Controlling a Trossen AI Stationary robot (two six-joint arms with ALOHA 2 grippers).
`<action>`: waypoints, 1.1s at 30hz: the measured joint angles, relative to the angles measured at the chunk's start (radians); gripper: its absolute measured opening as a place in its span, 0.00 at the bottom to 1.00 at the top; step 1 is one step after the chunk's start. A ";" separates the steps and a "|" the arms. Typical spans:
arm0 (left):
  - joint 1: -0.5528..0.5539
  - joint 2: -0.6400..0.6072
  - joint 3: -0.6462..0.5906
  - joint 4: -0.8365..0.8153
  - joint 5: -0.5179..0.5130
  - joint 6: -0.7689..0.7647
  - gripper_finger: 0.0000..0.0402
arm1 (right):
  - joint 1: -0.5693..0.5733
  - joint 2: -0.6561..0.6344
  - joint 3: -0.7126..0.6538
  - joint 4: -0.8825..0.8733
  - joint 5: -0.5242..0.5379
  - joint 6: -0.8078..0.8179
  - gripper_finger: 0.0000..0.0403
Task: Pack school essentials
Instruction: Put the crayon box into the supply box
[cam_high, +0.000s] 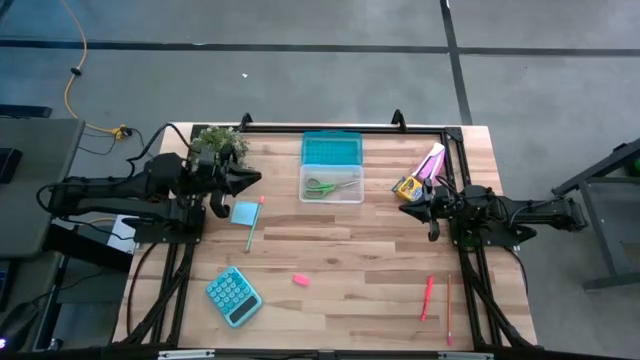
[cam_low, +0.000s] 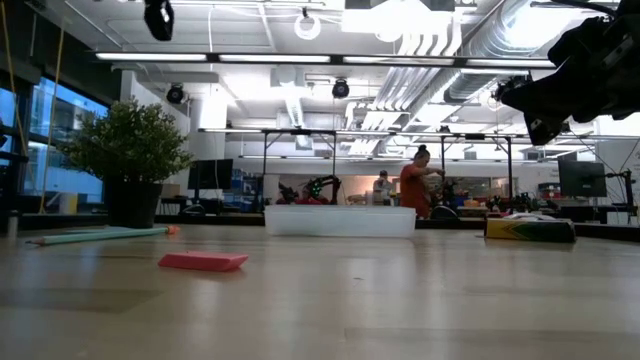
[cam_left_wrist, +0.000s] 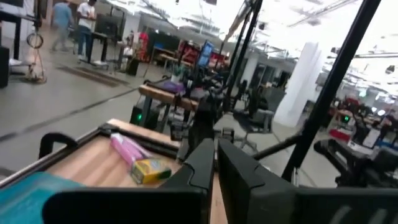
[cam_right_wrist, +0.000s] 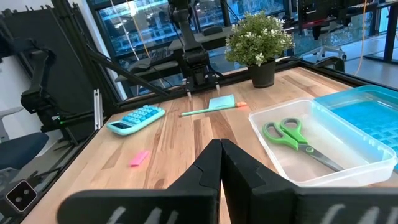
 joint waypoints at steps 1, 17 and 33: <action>0.000 -0.025 -0.016 -0.012 -0.004 0.000 0.03 | 0.000 0.000 0.000 0.000 0.000 0.000 0.00; 0.000 -0.474 -0.431 0.065 -0.074 -0.157 0.00 | 0.000 0.000 0.000 0.002 0.000 0.000 0.00; 0.000 -0.566 -0.521 0.028 -0.088 -0.113 0.00 | 0.000 0.000 0.000 0.004 0.025 0.107 0.00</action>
